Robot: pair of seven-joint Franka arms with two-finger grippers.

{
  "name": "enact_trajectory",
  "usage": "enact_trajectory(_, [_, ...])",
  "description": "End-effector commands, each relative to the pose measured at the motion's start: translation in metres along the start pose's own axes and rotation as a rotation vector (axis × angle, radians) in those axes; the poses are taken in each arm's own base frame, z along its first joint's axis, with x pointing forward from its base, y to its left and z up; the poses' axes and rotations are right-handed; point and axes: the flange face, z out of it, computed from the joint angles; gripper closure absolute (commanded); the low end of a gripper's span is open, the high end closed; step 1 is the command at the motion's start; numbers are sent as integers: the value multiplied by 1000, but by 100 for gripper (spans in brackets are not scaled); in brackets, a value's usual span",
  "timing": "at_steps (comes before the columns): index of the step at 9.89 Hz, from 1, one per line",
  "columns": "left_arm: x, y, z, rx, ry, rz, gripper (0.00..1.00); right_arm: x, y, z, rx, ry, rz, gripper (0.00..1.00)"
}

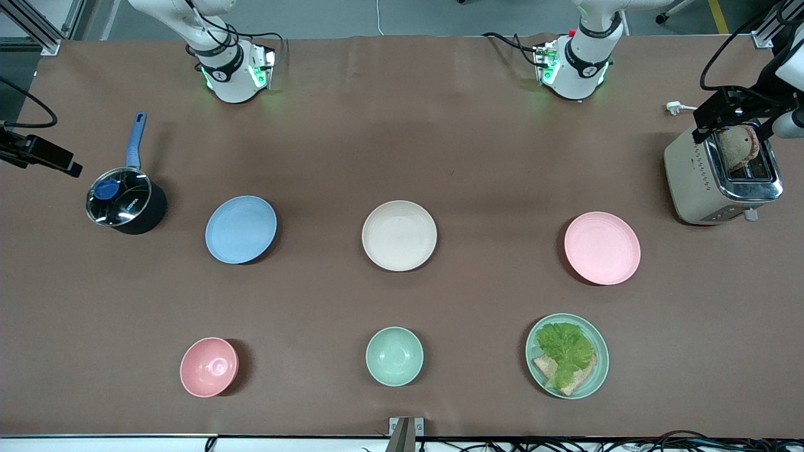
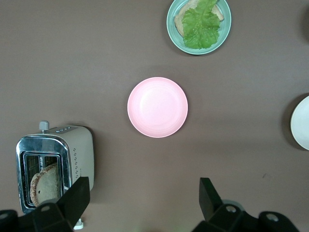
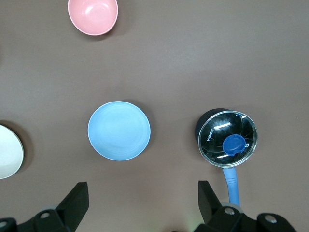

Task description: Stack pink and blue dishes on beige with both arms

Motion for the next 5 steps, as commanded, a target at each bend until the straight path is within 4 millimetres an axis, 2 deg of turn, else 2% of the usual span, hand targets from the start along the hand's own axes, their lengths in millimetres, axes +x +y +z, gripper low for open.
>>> enact_trajectory(1, [10, 1, 26, -14, -68, 15, 0, -4, 2, 1, 5, 4, -8, 0])
enact_trajectory(2, [22, 2, 39, 1, -88, 16, 0, -4, 1, 1, 5, 1, -8, 0])
enact_trajectory(3, [35, -1, 64, 0, -128, 16, 0, -4, 0, -2, 7, 7, -10, 0])
enact_trajectory(4, [51, -18, 94, -4, -154, -15, 0, -5, -4, -6, 8, 17, -16, 0])
enact_trajectory(5, [64, -33, 135, -6, -158, -41, 0, -5, -2, -9, 9, 24, -15, 0])
